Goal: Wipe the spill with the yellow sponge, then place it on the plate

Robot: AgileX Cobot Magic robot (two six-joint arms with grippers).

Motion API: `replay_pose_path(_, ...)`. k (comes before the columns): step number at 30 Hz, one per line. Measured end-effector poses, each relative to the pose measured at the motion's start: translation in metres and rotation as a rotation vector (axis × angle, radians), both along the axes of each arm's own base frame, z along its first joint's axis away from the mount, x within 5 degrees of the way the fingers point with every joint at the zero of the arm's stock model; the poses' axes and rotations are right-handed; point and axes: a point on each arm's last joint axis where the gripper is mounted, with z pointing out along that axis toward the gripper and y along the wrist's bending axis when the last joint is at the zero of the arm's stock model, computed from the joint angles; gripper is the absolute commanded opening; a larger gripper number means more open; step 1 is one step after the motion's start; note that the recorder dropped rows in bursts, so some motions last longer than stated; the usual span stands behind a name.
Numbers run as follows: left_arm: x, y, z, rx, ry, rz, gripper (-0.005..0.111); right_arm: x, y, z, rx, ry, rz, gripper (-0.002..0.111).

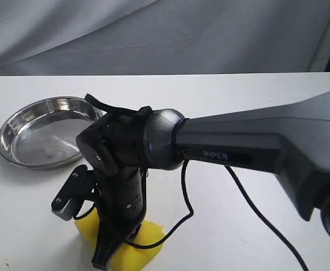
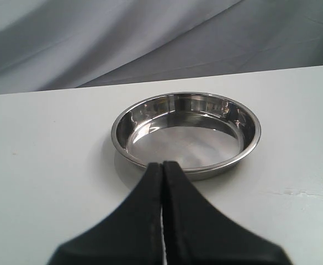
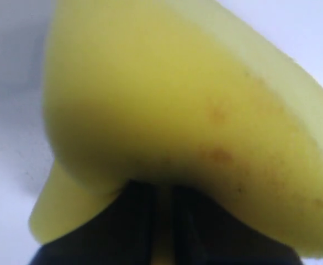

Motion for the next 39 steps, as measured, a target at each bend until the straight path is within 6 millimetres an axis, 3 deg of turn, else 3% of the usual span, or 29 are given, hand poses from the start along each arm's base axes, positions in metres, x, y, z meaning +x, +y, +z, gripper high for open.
replay_pose_path(4, 0.000, 0.000, 0.000, 0.000, 0.000, 0.000, 0.000, 0.026, -0.014, 0.000, 0.035, -0.035, -0.170, 0.000)
replay_pose_path(12, 0.000, 0.000, 0.000, 0.000, 0.000, 0.000, 0.000, 0.096, -0.071, 0.001, 0.080, -0.111, -0.448, 0.000)
replay_pose_path(21, 0.000, 0.000, 0.000, 0.000, 0.000, 0.000, 0.000, 0.130, -0.126, 0.001, 0.021, -0.086, -0.590, 0.000)
replay_pose_path(25, 0.000, 0.000, 0.000, 0.000, 0.000, 0.000, 0.000, 0.131, -0.135, 0.001, -0.012, -0.059, -0.581, 0.000)
replay_pose_path(31, 0.000, 0.000, 0.000, 0.000, 0.000, 0.000, 0.000, 0.120, -0.127, 0.001, -0.005, 0.038, -0.445, 0.000)
replay_pose_path(39, 0.000, 0.000, 0.000, 0.000, 0.000, 0.000, 0.000, 0.067, -0.072, 0.003, -0.021, 0.163, -0.168, 0.000)
